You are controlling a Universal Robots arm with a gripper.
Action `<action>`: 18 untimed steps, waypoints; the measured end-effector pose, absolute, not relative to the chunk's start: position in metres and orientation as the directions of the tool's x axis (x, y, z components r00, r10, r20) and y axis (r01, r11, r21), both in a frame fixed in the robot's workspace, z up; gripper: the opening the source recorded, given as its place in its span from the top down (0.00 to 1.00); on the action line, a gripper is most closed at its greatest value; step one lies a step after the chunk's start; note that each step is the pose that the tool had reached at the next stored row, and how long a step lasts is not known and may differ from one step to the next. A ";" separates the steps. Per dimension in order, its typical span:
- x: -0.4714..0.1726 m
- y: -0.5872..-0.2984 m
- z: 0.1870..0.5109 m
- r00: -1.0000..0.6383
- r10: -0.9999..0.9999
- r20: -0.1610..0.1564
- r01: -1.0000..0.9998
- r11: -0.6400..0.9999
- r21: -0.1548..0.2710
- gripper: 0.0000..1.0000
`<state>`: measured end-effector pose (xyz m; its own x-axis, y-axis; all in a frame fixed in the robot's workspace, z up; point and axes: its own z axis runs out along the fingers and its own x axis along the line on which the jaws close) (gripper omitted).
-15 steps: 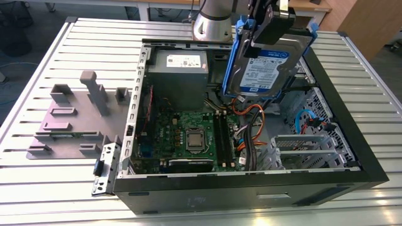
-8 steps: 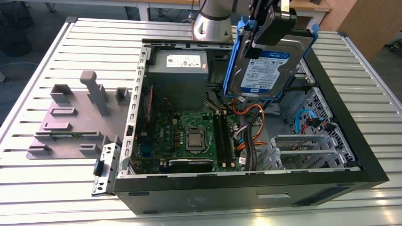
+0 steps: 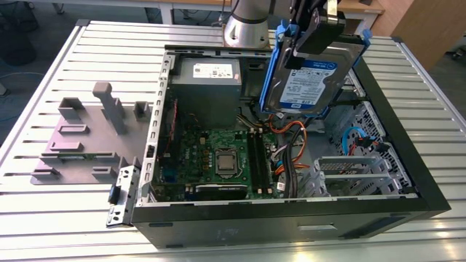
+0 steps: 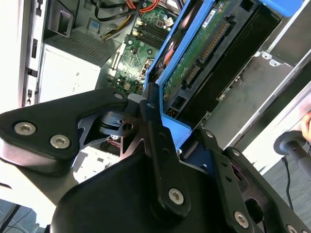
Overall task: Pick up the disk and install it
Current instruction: 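Pick up the disk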
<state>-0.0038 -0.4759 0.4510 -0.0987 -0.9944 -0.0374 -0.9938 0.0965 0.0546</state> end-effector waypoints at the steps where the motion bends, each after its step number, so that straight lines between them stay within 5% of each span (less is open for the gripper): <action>1: -0.004 -0.476 0.451 -0.099 -0.994 -0.037 -0.994 0.097 0.055 0.63; 18: 0.000 -0.478 0.449 -0.099 -0.994 -0.037 -0.994 0.097 0.055 0.63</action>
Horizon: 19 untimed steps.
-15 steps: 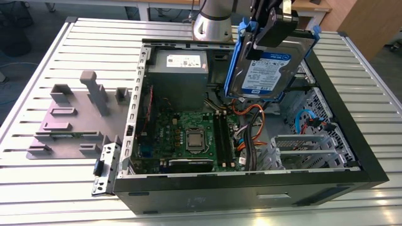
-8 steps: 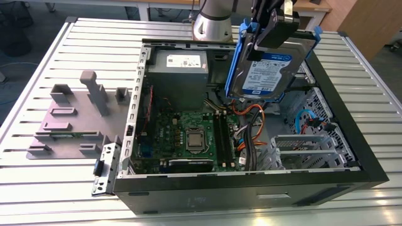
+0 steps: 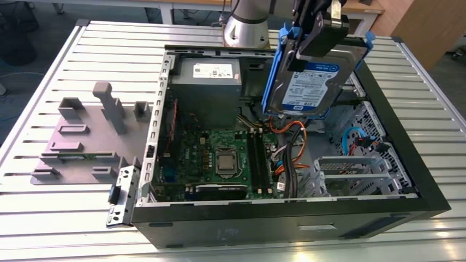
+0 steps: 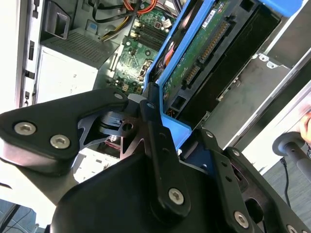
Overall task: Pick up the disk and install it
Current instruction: 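Pick up the disk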
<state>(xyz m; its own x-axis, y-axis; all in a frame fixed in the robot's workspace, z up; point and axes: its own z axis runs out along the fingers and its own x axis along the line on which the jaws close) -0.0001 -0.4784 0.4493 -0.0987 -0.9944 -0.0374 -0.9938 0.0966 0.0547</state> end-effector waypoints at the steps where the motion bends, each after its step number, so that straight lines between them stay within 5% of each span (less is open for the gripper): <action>1: 0.000 -0.479 0.449 -0.099 -0.994 -0.037 -0.994 0.097 0.055 0.63; 19: 0.004 -0.482 0.448 -0.099 -0.994 -0.037 -0.994 0.097 0.055 0.63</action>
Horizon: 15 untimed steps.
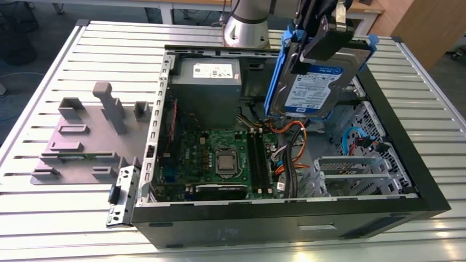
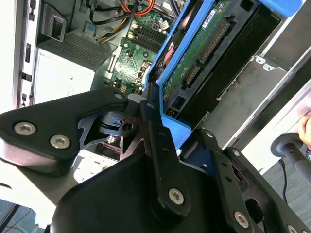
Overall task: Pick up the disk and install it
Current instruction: 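Pick up the disk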
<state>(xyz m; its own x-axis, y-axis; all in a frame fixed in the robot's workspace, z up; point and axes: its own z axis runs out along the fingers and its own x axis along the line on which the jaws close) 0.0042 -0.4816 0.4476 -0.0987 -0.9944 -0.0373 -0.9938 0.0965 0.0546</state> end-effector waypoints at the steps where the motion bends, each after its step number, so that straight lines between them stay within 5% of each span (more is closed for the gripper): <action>1: 0.004 -0.482 0.448 -0.099 -0.994 -0.037 -0.994 0.097 0.055 0.63; 15: 0.005 -0.491 0.447 -0.098 -0.995 -0.037 -0.994 0.096 0.055 0.63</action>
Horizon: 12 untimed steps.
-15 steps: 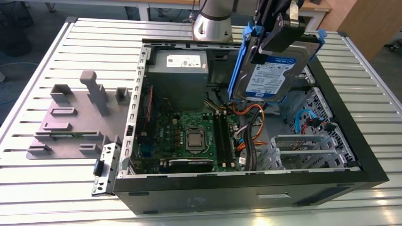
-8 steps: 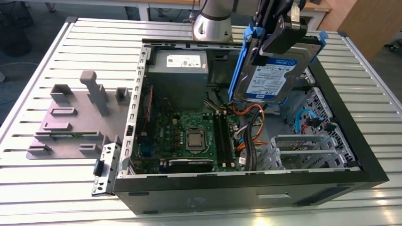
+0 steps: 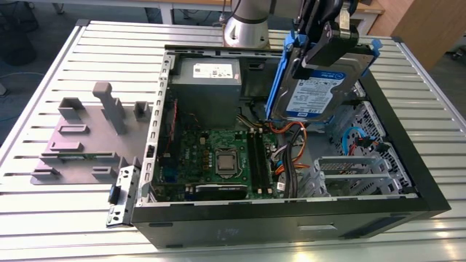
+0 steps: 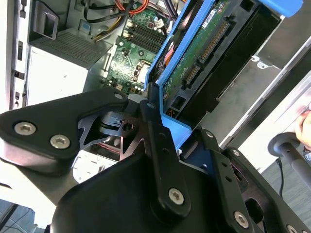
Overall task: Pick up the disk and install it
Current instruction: 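Pick up the disk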
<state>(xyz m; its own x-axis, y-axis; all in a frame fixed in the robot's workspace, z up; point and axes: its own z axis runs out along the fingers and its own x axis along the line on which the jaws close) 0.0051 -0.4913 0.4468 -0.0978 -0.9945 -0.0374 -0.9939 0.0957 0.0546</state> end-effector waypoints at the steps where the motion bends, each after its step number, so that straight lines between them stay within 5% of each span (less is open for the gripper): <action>1: 0.005 -0.492 0.447 -0.098 -0.995 -0.037 -0.994 0.096 0.055 0.63; 12: 0.005 -0.497 0.446 -0.096 -0.995 -0.037 -0.994 0.094 0.055 0.63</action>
<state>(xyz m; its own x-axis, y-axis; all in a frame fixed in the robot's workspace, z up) 0.0053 -0.4969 0.4463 -0.0958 -0.9947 -0.0373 -0.9941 0.0937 0.0546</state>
